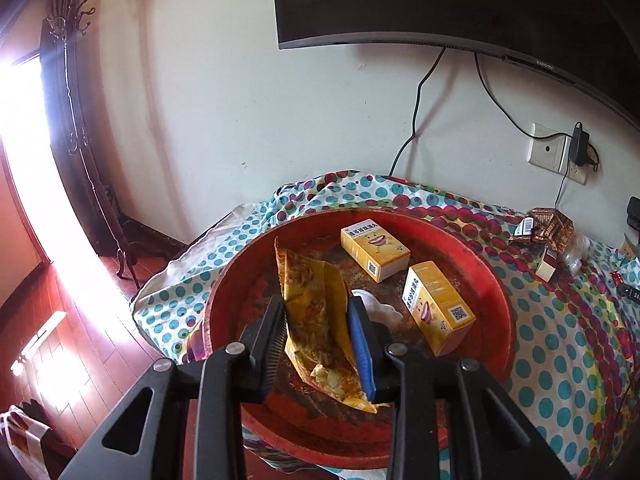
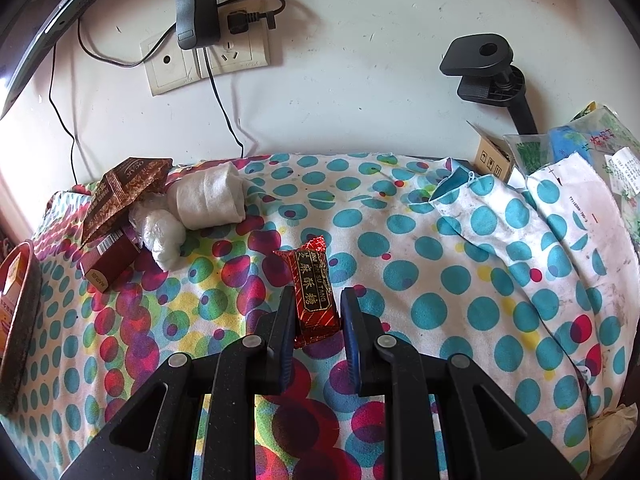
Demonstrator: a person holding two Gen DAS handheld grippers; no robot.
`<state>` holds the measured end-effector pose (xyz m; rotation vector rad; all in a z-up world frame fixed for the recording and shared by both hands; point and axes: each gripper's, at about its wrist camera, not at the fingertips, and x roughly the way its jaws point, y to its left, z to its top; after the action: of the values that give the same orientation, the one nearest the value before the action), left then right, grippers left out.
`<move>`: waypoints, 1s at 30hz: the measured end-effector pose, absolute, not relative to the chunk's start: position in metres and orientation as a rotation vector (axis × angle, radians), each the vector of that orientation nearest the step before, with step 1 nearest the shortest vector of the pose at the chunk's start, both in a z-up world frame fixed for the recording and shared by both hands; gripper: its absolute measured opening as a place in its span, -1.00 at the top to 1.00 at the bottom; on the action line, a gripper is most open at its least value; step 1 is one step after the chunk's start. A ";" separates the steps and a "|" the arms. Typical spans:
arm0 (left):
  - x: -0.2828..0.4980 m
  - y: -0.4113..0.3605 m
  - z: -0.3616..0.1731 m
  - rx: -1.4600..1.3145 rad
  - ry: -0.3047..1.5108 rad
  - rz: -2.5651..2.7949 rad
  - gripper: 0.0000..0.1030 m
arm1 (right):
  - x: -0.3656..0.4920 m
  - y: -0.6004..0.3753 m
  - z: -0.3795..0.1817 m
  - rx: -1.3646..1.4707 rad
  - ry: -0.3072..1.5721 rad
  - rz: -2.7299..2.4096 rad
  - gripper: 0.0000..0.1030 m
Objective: Organize objects
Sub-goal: 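Carry the yellow chip bag into the tray and release with left gripper while right gripper grasps red candy, then carry the red wrapped candy with the right gripper into the tray and release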
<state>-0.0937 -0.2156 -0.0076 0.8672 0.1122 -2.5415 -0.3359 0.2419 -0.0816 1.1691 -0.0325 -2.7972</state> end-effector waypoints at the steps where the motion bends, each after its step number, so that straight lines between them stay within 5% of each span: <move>1: -0.097 -0.219 -0.008 0.875 0.102 -2.536 0.39 | -0.336 0.242 -0.082 1.171 -0.032 -2.797 0.61; 6: -0.133 -0.244 -0.005 0.904 0.064 -2.497 0.45 | -0.336 0.242 -0.082 1.170 -0.031 -2.798 0.61; 7: -0.142 -0.248 -0.006 0.918 0.051 -2.485 0.73 | -0.337 0.242 -0.082 1.171 -0.031 -2.798 0.61; 8: -0.152 -0.251 -0.008 0.933 0.028 -2.473 0.79 | -0.337 0.242 -0.082 1.170 -0.032 -2.798 0.61; 12: -0.181 -0.257 -0.012 0.977 -0.009 -2.468 0.78 | -0.337 0.242 -0.083 1.173 -0.036 -2.802 0.61; 15: -0.191 -0.255 -0.010 0.966 0.004 -2.482 0.61 | -0.337 0.242 -0.084 1.179 -0.036 -2.802 0.61; 18: -0.200 -0.248 -0.008 0.943 -0.040 -2.478 0.22 | -0.337 0.242 -0.084 1.177 -0.034 -2.804 0.61; 19: -0.202 -0.246 -0.005 0.934 -0.057 -2.473 -0.28 | -0.337 0.242 -0.084 1.173 -0.035 -2.806 0.61; 20: -0.202 -0.244 -0.002 0.925 -0.051 -2.490 -0.55 | -0.337 0.242 -0.084 1.172 -0.035 -2.809 0.61; 30: -0.168 -0.226 0.030 0.810 -0.031 -2.520 -0.76 | -0.337 0.243 -0.084 1.179 -0.037 -2.810 0.61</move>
<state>-0.1680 -0.2261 0.0304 0.8099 -0.0311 -2.5198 -0.3367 0.2430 -0.0836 1.1791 -0.0366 -2.8095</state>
